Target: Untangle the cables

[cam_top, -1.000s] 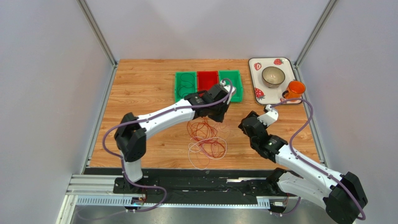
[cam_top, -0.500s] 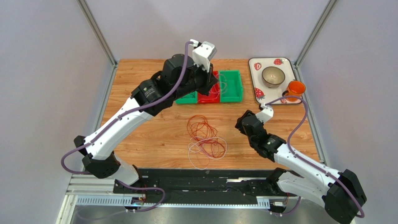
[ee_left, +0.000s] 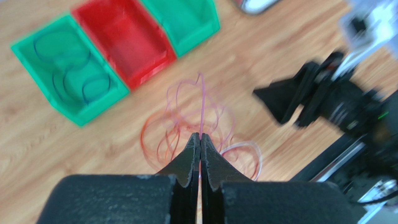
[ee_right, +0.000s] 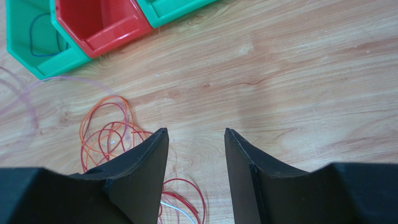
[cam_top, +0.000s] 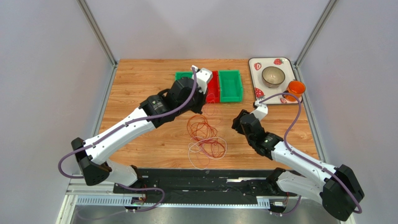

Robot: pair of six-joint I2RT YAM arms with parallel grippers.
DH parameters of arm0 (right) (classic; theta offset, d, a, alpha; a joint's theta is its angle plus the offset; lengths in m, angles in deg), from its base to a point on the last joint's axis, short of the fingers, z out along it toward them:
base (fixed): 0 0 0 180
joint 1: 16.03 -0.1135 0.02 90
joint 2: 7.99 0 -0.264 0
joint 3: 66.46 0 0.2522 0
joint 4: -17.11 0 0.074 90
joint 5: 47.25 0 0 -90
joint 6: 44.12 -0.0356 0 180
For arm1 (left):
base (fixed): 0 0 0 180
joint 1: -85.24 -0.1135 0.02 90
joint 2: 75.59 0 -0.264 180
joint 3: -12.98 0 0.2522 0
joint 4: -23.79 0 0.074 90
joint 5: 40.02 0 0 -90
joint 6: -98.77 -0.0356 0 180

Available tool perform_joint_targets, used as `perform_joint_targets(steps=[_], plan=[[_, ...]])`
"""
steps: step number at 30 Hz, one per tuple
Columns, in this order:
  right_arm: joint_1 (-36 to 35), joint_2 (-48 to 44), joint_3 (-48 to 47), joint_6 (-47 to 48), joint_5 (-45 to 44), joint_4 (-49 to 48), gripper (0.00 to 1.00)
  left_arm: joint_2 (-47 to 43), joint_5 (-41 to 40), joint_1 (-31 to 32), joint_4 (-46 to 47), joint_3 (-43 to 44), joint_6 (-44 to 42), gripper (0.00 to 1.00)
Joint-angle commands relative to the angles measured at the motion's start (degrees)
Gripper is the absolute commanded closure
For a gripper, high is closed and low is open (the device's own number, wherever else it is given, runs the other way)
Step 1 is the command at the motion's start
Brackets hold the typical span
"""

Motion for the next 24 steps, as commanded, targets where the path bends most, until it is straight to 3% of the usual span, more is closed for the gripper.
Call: perform_joint_targets(steps=[1,4,7,10,11,13,16,17,21,24], plan=[[0.2,2.5,-3.4,1.5,0.9,-1.1,0.49,-6.9,0.6,-2.2,3.6,-8.6,2.6,1.00],[0.1,2.4,-3.2,1.5,1.0,-1.2,0.50,-10.3,6.5,-2.1,9.2,-9.7,-1.9,1.00],[0.1,0.9,-1.6,3.3,2.5,-4.0,0.48,-10.6,1.6,-2.1,11.1,-9.8,-4.6,1.00],[0.1,-0.5,1.2,11.8,14.2,-15.5,0.43,-8.2,-1.0,-2.2,8.0,-7.9,-5.0,1.00],[0.1,-0.1,2.1,13.6,21.7,-17.9,0.40,-8.0,0.2,-2.2,7.9,-8.0,-4.9,1.00],[0.2,3.8,1.1,16.5,26.4,-20.9,0.36,-8.5,1.2,-2.2,8.7,-9.0,-3.4,1.00],[0.1,9.4,-5.9,18.7,30.4,-16.2,0.35,-10.4,1.0,-2.2,10.0,-10.1,-2.1,1.00],[0.1,12.1,-7.7,19.0,36.2,-16.4,0.35,-10.7,0.1,-2.2,10.0,-10.0,-2.0,1.00],[0.1,17.4,-7.5,18.1,43.1,-29.1,0.33,-11.9,-1.9,-2.2,8.9,-7.9,-1.9,1.00],[0.0,22.5,-10.0,18.4,47.2,-32.8,0.33,-12.0,-4.1,-2.2,7.4,-5.0,-1.7,1.00]])
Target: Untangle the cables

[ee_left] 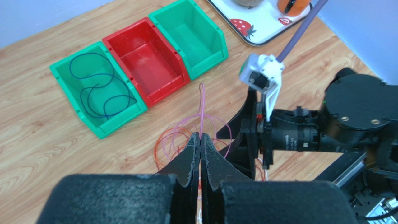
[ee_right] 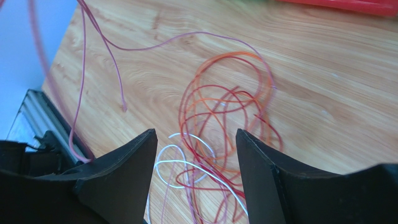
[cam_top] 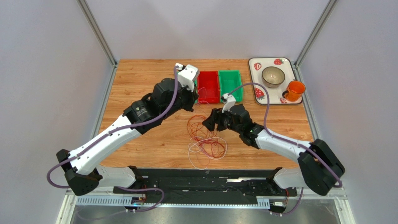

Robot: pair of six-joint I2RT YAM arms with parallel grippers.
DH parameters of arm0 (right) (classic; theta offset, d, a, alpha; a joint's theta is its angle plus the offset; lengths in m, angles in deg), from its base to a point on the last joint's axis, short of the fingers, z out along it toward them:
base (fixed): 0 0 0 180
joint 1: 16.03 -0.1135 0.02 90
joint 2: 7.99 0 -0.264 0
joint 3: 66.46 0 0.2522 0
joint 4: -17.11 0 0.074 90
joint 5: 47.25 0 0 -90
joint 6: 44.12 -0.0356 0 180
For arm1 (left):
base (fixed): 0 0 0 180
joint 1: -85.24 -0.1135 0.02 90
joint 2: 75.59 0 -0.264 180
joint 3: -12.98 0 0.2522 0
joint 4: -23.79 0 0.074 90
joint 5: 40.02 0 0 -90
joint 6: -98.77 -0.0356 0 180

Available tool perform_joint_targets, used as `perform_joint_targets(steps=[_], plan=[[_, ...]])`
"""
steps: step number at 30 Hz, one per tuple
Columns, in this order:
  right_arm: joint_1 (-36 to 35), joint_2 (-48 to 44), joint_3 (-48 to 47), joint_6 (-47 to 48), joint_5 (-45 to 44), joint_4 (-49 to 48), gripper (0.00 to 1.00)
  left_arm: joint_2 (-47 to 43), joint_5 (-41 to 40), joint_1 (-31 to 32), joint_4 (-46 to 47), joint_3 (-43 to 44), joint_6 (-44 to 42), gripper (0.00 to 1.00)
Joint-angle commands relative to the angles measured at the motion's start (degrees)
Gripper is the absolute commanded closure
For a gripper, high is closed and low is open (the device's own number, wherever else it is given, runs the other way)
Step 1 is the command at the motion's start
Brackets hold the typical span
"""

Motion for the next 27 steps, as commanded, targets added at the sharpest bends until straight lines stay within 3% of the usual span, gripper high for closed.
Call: perform_joint_targets(steps=[1,15,27], plan=[[-0.1,5.5,-4.6,2.1,10.2,-11.7,0.33,-2.3,-3.9,-0.3,-0.6,5.8,0.7,1.00],[-0.1,15.1,-15.0,5.1,4.7,-8.0,0.32,-4.8,-4.2,-0.3,-0.9,11.8,-1.3,1.00],[-0.1,13.3,-11.9,4.1,4.2,-10.5,0.32,-5.4,-4.2,-0.3,-2.2,14.0,-1.0,1.00]])
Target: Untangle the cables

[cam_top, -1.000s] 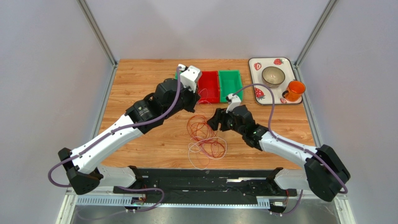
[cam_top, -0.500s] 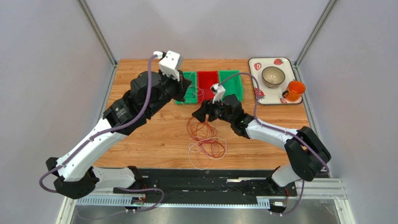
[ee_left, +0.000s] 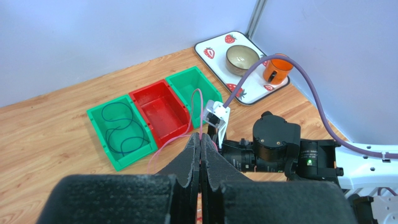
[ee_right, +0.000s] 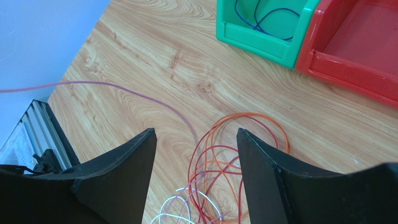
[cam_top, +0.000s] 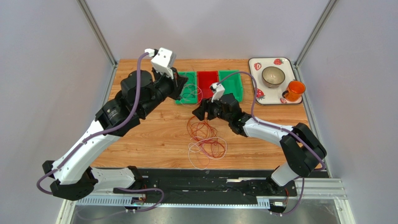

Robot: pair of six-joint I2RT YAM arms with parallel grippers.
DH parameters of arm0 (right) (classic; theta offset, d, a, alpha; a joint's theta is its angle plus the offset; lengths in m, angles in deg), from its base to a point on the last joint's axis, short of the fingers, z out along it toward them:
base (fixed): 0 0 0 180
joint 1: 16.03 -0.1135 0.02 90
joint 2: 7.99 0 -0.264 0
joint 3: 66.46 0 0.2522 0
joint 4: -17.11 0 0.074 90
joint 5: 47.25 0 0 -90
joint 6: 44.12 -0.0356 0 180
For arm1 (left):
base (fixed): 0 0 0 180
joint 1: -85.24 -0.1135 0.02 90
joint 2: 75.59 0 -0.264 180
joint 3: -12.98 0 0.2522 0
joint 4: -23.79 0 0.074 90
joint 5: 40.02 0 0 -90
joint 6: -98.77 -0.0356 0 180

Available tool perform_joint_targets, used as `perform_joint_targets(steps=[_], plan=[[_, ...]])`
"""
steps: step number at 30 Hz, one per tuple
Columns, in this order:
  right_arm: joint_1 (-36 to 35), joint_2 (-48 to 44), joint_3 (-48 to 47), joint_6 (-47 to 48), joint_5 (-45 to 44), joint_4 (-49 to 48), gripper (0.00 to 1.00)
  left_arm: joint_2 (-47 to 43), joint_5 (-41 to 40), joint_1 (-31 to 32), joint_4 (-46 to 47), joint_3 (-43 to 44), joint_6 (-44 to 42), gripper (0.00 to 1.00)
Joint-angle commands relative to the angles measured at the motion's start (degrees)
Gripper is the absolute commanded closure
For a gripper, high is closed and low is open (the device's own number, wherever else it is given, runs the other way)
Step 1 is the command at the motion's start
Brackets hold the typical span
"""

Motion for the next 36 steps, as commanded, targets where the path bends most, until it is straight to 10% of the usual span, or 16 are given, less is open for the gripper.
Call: perform_joint_targets(steps=[1,15,20,36], plan=[[-0.1,-1.3,0.6,-0.6,0.2,-2.9,0.32,-1.2,-0.2,-0.1,-0.1,1.6,-0.5,1.00],[-2.1,7.4,-5.3,-3.7,5.8,-0.8,0.39,-2.4,0.0,-0.1,1.7,-0.2,0.2,1.00],[-2.6,7.8,-6.2,-3.4,3.0,1.7,1.00,-2.3,-0.5,-0.1,1.9,0.2,-0.7,1.00],[-2.7,16.3,-15.8,-4.3,-2.4,16.1,1.00,7.9,-9.4,-0.1,4.7,35.1,-20.2,1.00]])
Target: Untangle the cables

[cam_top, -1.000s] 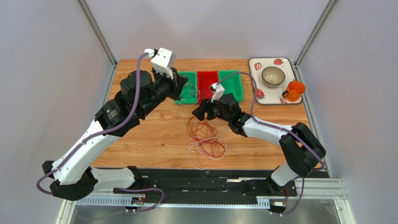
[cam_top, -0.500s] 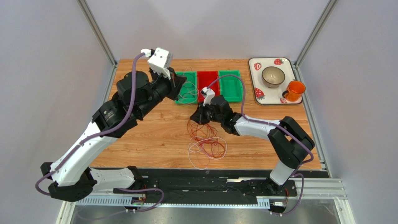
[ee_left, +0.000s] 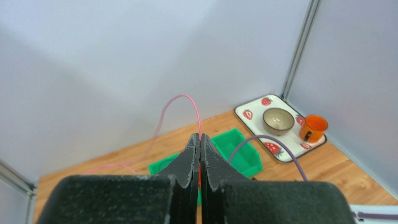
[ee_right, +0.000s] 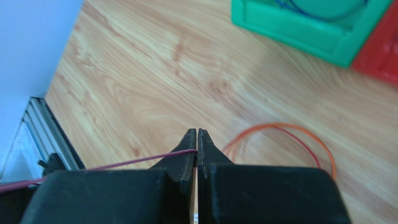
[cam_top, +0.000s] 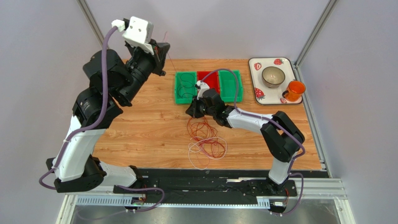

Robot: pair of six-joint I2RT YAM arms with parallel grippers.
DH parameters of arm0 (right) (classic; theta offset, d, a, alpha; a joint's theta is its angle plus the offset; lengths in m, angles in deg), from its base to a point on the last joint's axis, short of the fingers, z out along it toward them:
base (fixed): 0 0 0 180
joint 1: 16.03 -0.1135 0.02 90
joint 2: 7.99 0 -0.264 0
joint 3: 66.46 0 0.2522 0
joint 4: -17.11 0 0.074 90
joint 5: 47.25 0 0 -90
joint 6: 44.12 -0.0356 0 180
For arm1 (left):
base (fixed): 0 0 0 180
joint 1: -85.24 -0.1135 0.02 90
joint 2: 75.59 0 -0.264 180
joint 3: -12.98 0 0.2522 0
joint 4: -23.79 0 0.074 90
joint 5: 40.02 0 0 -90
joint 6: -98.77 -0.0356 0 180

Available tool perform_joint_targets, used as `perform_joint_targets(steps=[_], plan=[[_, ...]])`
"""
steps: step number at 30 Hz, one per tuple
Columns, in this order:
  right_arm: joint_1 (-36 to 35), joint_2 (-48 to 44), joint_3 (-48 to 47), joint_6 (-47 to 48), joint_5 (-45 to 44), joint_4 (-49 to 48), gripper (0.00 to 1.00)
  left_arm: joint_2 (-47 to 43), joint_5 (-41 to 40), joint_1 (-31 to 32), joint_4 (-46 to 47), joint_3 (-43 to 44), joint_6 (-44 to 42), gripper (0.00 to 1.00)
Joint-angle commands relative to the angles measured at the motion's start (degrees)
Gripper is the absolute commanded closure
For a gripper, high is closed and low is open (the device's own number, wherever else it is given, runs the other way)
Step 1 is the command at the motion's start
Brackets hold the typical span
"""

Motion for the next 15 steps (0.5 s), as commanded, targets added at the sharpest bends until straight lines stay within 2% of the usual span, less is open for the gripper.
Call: perform_joint_targets(steps=[1,2,3,5,6,10,11,13,15], plan=[[0.1,2.0,-1.6,-0.1,-2.1,6.6,1.00,1.0,-1.6,0.0,9.8,10.3,-7.5,1.00],[0.1,1.8,-1.6,-0.1,-2.1,6.7,1.00,1.0,-1.4,0.0,10.9,9.6,-7.3,1.00],[0.1,1.4,-1.7,0.1,-2.2,6.8,0.91,0.8,-1.2,0.0,11.4,8.7,-7.5,1.00],[0.1,0.7,-1.6,0.5,-2.8,6.7,0.68,0.4,-0.8,0.0,12.7,4.3,-7.3,1.00],[0.2,-0.3,-1.6,0.8,-3.4,6.8,0.49,-0.4,-0.8,0.0,13.4,2.1,-7.4,1.00],[1.1,-3.6,-5.5,4.6,-7.6,12.7,0.38,-1.9,-3.1,0.0,18.4,-7.0,-9.4,1.00],[1.4,-5.0,-6.0,5.5,-12.5,14.7,0.31,-1.7,-3.4,-0.2,19.4,-8.7,-9.7,1.00],[3.1,-9.1,-5.7,6.6,-18.3,15.1,0.25,-0.2,-3.1,-0.6,19.4,-8.9,-10.0,1.00],[4.9,-11.5,-4.4,6.4,-20.9,13.6,0.23,2.1,-2.8,-0.8,19.4,-8.0,-10.3,1.00]])
